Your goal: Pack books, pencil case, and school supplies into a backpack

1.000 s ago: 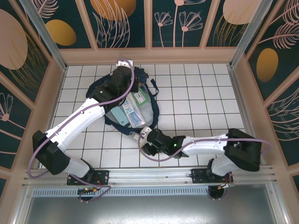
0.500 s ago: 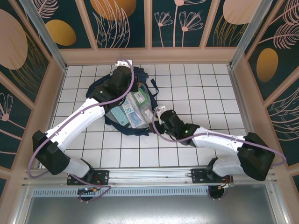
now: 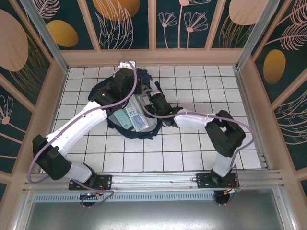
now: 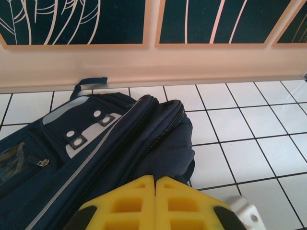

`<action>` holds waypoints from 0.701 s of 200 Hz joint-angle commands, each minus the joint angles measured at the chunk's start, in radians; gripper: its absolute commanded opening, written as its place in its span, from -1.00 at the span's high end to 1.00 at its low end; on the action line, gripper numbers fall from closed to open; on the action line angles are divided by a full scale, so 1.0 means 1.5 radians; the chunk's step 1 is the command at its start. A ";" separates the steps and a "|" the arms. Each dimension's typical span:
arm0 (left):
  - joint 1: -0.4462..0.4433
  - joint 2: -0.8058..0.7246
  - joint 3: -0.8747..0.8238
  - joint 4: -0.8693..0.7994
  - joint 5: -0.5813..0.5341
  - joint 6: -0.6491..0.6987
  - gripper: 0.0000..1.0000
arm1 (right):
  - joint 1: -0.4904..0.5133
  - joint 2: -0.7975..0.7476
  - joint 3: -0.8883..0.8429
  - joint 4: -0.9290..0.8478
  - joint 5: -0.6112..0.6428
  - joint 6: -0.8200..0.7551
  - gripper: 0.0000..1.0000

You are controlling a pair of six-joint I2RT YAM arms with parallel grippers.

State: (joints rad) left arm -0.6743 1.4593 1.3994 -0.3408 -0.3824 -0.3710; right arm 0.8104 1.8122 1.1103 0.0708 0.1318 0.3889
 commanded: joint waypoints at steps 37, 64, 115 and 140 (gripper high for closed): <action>-0.003 -0.031 0.014 0.083 -0.022 0.001 1.00 | -0.003 0.046 0.023 -0.006 0.014 0.054 -0.30; -0.003 -0.025 0.014 0.085 -0.021 0.000 1.00 | -0.003 0.000 -0.022 0.017 0.021 0.046 -0.50; -0.003 -0.013 0.006 0.088 0.013 -0.006 1.00 | -0.006 -0.095 -0.085 0.024 0.079 0.040 -0.70; -0.003 -0.016 -0.015 0.095 0.032 -0.011 1.00 | -0.016 -0.140 -0.121 0.030 0.100 0.049 -0.75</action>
State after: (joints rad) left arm -0.6743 1.4597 1.3903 -0.3378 -0.3645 -0.3717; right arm 0.8040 1.6779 0.9806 0.0872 0.2146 0.4522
